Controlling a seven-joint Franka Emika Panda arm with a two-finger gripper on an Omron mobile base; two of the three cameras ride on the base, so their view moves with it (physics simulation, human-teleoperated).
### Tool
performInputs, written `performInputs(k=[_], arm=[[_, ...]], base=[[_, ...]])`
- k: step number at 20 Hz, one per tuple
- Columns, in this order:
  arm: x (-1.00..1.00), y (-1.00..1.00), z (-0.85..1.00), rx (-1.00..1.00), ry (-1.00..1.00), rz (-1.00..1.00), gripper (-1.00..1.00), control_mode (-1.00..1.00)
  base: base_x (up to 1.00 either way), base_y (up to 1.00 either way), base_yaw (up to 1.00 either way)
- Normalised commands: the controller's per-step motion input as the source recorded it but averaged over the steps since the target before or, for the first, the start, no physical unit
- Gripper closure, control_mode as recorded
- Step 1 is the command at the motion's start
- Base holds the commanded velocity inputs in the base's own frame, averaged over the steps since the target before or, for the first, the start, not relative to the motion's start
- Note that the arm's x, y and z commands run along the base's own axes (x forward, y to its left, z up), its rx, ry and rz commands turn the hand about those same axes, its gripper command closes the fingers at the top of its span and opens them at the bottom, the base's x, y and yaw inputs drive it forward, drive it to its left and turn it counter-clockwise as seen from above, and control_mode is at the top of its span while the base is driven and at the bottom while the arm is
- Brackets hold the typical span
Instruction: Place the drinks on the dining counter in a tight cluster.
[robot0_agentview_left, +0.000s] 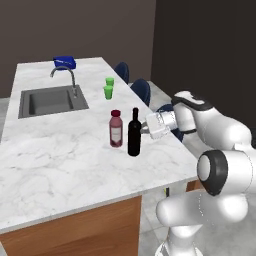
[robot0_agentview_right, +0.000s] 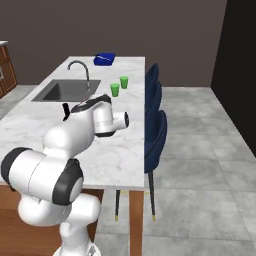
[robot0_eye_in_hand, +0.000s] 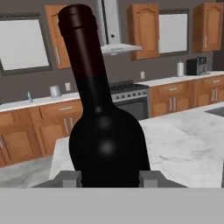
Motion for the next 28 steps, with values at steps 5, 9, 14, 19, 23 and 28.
performInputs(k=[5, 9, 14, 19, 23, 28], arm=[[0.06, 0.0, -0.18, 0.0, 0.0, 0.0, 1.0, -1.0], [0.11, 0.03, -0.33, 0.0, 0.0, 0.0, 1.0, -1.0], [0.28, 0.06, -0.37, 0.0, 0.0, 0.0, 1.0, -1.0], [0.39, 0.06, -0.29, 0.04, 0.0, 0.0, 1.0, -1.0], [0.38, 0.0, 0.0, 0.06, 0.0, 0.0, 1.0, -1.0], [0.36, 0.0, 0.0, 0.03, 0.0, 0.0, 1.0, -1.0]], base=[[0.0, 0.0, 0.0], [0.0, 0.0, 0.0], [0.0, 0.0, 0.0], [0.0, 0.0, 0.0], [0.0, 0.0, 0.0], [0.0, 0.0, 0.0]])
